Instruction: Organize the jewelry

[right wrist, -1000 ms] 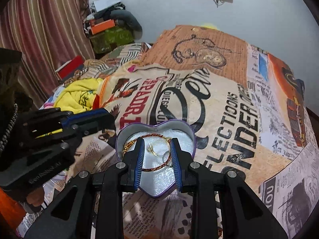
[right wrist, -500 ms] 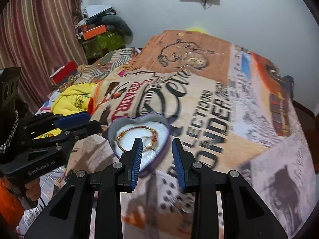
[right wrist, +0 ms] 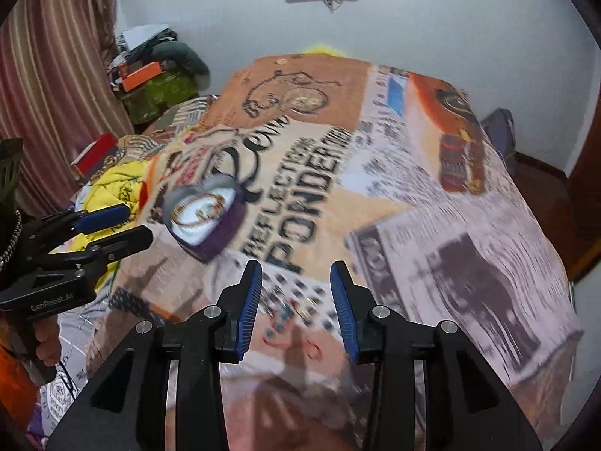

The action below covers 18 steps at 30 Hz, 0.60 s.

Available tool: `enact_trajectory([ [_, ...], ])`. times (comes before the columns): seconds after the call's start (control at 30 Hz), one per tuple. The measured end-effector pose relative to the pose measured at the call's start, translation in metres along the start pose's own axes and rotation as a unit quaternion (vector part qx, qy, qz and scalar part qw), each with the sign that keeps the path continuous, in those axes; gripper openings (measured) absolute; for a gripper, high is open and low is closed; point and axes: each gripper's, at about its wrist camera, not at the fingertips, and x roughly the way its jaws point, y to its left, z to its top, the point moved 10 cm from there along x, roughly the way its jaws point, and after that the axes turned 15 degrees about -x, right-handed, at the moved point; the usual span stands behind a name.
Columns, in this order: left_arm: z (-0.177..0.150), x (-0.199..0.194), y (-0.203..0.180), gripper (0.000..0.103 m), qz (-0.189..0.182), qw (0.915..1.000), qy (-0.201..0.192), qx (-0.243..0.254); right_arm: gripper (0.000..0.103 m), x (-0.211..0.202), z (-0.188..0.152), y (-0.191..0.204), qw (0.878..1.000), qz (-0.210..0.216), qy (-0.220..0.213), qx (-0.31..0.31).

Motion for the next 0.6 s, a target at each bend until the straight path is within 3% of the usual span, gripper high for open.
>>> enact_trajectory([
  [0.5, -0.044, 0.057, -0.041, 0.054, -0.003, 0.9968, 0.071, 0.038, 0.035, 0.010, -0.055, -0.024, 0.998, 0.012, 0.039, 0.038],
  [0.6, -0.045, 0.072, -0.040, 0.040, -0.001, 0.9960, 0.083, 0.032, 0.035, 0.014, -0.058, -0.025, 0.998, 0.017, 0.041, 0.040],
])
